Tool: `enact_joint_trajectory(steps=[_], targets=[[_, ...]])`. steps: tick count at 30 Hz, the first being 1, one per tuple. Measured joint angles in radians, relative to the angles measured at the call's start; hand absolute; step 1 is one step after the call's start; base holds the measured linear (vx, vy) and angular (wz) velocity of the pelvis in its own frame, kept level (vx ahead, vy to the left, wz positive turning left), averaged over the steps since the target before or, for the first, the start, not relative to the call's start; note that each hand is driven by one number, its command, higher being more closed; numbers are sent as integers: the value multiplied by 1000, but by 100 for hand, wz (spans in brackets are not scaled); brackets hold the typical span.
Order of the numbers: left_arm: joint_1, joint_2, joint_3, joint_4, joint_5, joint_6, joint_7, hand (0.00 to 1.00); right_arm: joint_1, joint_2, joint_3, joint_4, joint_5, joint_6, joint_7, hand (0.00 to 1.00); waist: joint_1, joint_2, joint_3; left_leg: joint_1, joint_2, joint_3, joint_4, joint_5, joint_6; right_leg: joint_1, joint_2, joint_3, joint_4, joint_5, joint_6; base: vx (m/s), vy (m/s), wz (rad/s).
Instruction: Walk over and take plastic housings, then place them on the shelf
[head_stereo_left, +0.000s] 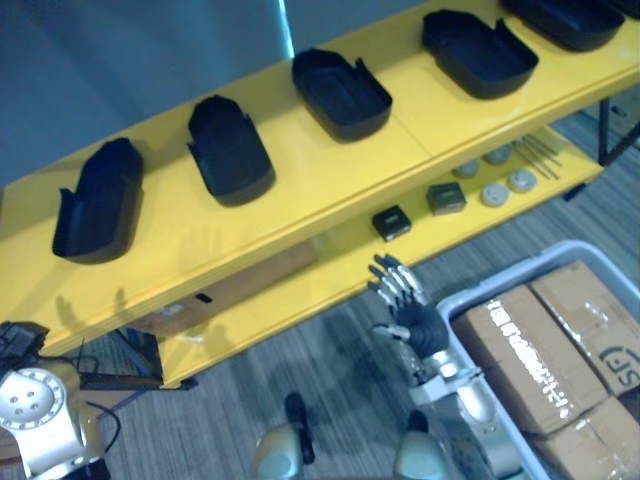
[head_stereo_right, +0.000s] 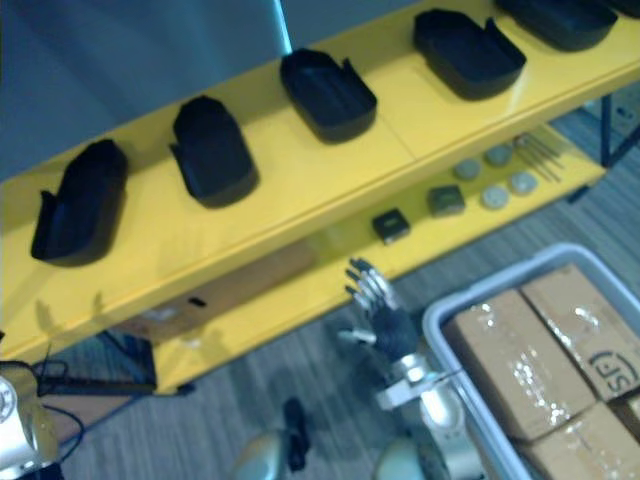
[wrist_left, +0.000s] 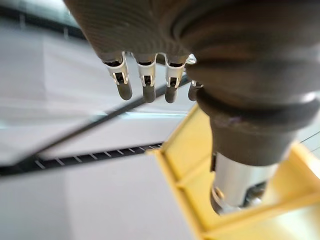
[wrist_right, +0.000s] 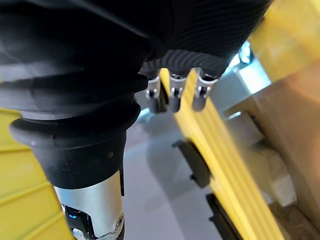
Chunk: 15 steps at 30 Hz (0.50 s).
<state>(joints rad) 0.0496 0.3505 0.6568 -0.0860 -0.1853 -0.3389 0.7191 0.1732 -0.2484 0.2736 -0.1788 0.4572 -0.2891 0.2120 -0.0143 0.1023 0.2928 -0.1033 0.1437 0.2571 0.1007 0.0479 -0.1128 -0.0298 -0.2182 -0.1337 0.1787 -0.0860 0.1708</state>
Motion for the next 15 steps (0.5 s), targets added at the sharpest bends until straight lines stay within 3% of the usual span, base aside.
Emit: enact_joint_trajectory(steps=[2, 7, 10, 15], targets=[[-27, 36, -1, 148, -14, 54, -3, 0, 1, -12, -5, 3, 1, 15, 1, 0, -2, 0, 0, -1, -3, 1, -5, 3, 2, -5, -3, 0, 0, 1, 1, -33, 24, 0], [-145, 103, -6, 466, -104, 60, -11, 0, -11, -41, -5, 23, 1, 25, 13, 0, -6, -7, 4, -8, -7, 6, -4, 4, 3, -21, -7, 10, 7, 2, 1, -9, 7, -2], [-212, 171, -22, 582, -171, 60, -23, 0, -68, -69, -3, 22, -2, 22, 80, 0, -27, -16, 16, -42, -7, 11, 9, 7, 8, -64, -9, 24, 30, 2, 1, -26, 12, -5], [-451, 315, -112, 708, -211, 93, -74, 0, -198, -124, 79, -38, 11, 23, 228, 0, -28, -49, 87, -85, -4, -7, 50, 9, 14, -100, -11, 23, 90, -6, 0, -61, 7, 7]])
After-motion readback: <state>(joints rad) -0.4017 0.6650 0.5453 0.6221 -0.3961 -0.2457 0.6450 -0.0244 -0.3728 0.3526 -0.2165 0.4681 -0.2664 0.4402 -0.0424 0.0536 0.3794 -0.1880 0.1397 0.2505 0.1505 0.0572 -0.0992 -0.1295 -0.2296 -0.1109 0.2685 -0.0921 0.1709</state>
